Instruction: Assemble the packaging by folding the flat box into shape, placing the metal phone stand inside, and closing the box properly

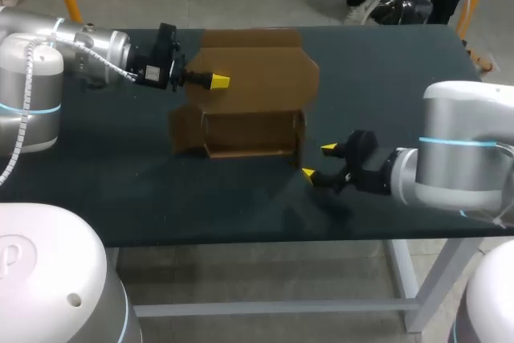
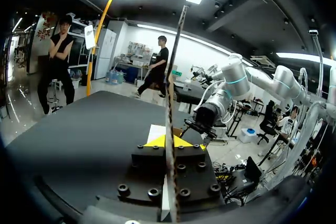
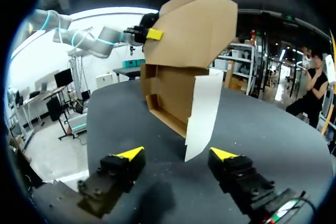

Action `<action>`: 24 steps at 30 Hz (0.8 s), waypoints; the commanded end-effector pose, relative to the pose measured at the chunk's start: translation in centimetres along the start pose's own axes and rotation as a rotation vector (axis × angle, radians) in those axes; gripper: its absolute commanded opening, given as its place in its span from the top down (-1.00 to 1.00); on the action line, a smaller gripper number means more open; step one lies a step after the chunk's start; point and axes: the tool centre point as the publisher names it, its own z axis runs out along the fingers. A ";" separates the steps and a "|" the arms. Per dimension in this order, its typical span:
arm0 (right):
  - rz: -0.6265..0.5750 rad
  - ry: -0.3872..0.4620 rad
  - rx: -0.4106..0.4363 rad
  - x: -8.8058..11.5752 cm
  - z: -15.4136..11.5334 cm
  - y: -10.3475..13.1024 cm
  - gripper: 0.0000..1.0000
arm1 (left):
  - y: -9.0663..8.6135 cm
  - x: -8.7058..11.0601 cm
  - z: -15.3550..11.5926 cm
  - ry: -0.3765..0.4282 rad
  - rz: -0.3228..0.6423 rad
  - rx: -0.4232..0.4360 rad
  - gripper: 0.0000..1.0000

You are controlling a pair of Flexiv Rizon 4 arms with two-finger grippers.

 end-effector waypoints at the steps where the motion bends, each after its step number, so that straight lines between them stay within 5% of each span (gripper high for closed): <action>1: -0.001 0.053 -0.016 -0.4 -1.6 0.1 -0.66 | 0.3 -0.1 0.1 0.003 -0.001 -0.002 1.00; 18: -0.078 0.248 0.022 -2.5 -4.5 0.8 -0.64 | 0.3 -0.1 0.1 0.003 -0.001 -0.002 1.00; 24: -0.107 0.293 0.025 -3.2 -3.5 0.8 -0.27 | 0.3 -0.1 0.1 0.003 -0.001 -0.002 1.00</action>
